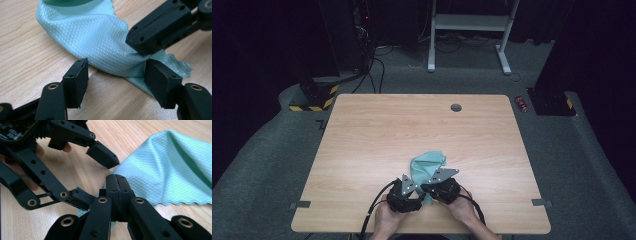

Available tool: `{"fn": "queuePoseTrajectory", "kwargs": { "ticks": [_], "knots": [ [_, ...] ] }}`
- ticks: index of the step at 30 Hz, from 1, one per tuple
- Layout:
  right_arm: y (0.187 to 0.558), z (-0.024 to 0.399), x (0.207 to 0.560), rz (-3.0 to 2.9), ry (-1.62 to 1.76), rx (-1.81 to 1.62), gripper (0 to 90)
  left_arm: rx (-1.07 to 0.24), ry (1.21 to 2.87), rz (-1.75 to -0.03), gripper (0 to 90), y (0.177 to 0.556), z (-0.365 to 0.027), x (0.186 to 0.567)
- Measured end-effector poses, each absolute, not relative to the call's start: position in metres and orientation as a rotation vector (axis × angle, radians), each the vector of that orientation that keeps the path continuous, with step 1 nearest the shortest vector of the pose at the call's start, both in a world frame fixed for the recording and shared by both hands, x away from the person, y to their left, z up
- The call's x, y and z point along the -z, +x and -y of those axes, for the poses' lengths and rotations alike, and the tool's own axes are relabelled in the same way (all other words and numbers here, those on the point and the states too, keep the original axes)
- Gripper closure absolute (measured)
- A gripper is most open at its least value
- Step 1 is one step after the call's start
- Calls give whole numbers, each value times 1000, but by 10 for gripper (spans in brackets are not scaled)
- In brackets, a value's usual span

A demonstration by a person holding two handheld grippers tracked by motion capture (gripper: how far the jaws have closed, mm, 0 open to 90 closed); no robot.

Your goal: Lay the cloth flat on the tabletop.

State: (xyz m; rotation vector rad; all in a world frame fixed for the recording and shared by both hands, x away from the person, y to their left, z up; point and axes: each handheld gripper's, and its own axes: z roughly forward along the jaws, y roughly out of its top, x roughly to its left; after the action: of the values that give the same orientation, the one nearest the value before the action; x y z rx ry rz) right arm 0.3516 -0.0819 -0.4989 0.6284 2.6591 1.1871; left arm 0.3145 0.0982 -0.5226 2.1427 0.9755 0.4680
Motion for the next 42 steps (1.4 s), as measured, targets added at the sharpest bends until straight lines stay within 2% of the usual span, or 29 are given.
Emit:
{"fn": "queuePoseTrajectory", "kwargs": {
  "ticks": [6,9,13,17,22,29,36,42],
  "knots": [
    [355,100,494,-2629,694,-1224,898,-468,2120,-974,361,314,-101,525],
    [354,105,493,-2632,707,-1274,778,-466,2120,-976,361,314,-101,525],
    [353,99,497,-2661,700,-1292,739,-475,2118,-980,367,312,-100,523],
    [354,92,503,-2694,683,-1282,804,-501,2104,-959,389,304,-101,519],
    [354,92,504,-2687,671,-1255,891,-471,2126,-983,384,307,-103,522],
    [351,102,500,-2635,684,-1228,900,-469,2122,-984,382,306,-103,524],
    [351,129,497,-2566,761,-1207,898,-459,2122,-981,388,307,-104,524],
    [354,150,502,-2524,848,-1172,894,-404,2103,-956,430,305,-98,516]
  ]
}}
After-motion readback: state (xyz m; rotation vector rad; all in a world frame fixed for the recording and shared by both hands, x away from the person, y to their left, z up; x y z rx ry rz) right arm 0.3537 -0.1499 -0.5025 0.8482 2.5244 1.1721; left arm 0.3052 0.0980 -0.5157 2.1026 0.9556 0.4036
